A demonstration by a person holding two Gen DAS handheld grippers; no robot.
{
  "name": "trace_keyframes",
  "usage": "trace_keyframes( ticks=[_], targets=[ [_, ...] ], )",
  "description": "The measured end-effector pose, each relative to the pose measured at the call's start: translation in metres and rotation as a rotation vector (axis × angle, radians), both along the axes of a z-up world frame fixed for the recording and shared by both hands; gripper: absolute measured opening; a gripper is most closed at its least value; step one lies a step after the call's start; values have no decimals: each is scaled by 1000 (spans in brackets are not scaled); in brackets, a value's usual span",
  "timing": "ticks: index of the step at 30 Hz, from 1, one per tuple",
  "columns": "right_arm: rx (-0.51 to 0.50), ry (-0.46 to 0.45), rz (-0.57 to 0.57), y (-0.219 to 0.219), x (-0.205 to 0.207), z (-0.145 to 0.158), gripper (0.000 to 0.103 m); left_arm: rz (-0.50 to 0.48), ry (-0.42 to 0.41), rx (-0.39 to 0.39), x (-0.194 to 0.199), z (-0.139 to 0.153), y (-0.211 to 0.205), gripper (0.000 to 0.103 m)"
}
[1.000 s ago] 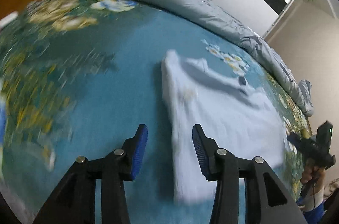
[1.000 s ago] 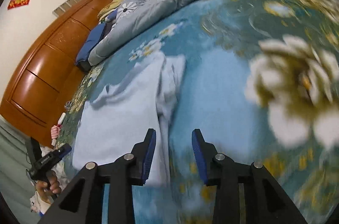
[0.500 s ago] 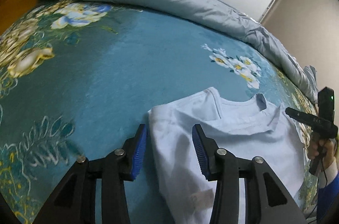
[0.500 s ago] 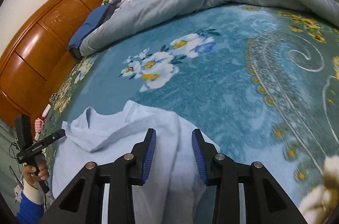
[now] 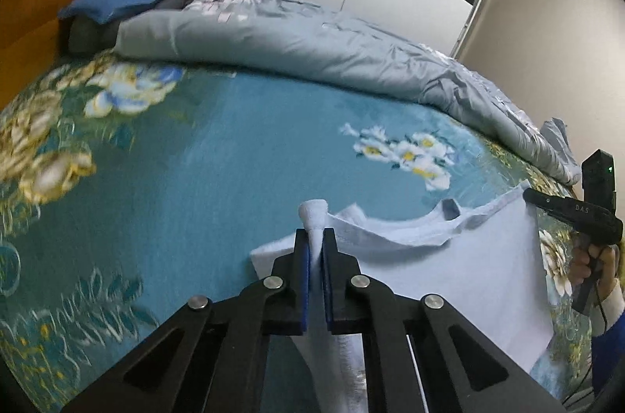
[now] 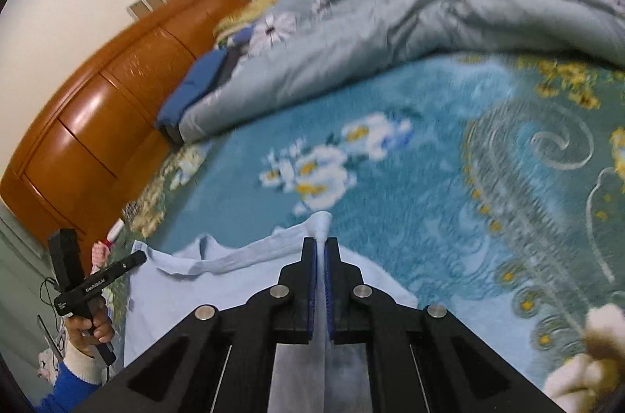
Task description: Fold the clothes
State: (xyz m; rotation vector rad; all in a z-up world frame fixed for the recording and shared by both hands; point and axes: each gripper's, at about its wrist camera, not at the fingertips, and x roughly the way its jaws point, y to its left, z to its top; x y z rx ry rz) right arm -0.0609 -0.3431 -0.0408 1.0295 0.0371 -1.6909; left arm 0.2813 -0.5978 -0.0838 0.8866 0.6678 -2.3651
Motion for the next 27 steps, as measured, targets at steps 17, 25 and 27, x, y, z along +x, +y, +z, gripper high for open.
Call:
trace_keyframes(
  ticks=[17,25,27],
  targets=[
    [149,-116,-69,-22,-30,-66,4,37,-77,121,-18,-56,-26,8],
    [182,-88,-88,-21,-22,-50,11,96,-118,131,-5,-29,-14,31],
    [170,-98,-113,-8,-19,-39,30,115,-111,127,5,-18,-4,50]
  ],
)
